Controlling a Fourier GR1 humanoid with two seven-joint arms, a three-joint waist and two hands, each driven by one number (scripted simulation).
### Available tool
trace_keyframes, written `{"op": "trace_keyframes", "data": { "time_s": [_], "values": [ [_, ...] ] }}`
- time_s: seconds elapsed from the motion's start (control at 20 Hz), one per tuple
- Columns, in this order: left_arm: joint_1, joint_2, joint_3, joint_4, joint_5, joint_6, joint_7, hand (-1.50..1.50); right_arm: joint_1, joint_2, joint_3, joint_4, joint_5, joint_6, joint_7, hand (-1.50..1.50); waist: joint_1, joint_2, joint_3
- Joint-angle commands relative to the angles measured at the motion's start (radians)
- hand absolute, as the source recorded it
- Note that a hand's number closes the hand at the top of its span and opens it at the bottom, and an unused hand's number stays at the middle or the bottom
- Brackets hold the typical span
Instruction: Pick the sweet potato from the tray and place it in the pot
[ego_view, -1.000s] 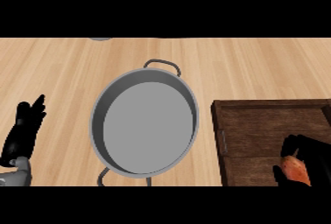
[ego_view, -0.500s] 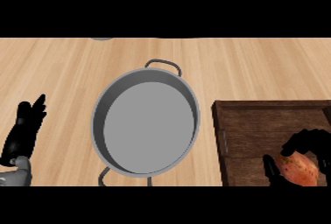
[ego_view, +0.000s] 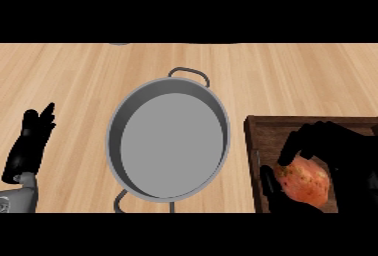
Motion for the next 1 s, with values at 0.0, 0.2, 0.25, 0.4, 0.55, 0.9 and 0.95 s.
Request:
{"op": "trace_keyframes", "data": {
  "time_s": [0.0,0.2,0.25,0.4,0.55,0.9,0.95],
  "values": [
    [-0.018,0.008,0.015,0.058,0.005,-0.008,-0.044,0.00,-0.262,0.120,0.028,0.000,-0.025,0.197,0.193,1.50,0.004,0.003,0.000],
    [-0.047,0.007,0.010,0.043,0.006,-0.011,-0.010,0.00,-0.462,0.169,0.033,0.171,-0.108,0.187,0.374,1.50,0.008,0.003,0.000],
    [-0.020,-0.011,-0.004,0.025,-0.005,0.000,-0.009,0.00,-0.455,0.170,0.044,0.244,-0.110,0.114,0.364,1.50,0.012,0.005,0.001],
    [-0.034,0.028,0.033,0.028,0.030,-0.037,0.001,0.00,-0.539,0.172,0.088,0.336,-0.155,0.075,0.429,1.50,0.013,0.003,0.002],
    [-0.013,-0.027,-0.021,0.017,-0.031,0.019,-0.029,0.00,-0.550,0.172,0.117,0.474,-0.177,-0.013,0.413,1.50,0.016,0.005,0.002],
    [-0.009,-0.047,-0.033,0.006,-0.032,0.021,-0.030,0.00,-0.477,0.173,0.099,0.679,-0.298,-0.212,0.342,1.50,0.021,0.009,0.003],
    [-0.005,-0.031,-0.005,0.046,-0.005,0.001,-0.071,0.00,-0.503,0.173,0.146,0.691,-0.330,-0.224,0.407,1.50,0.021,0.008,0.002]
  ]
}}
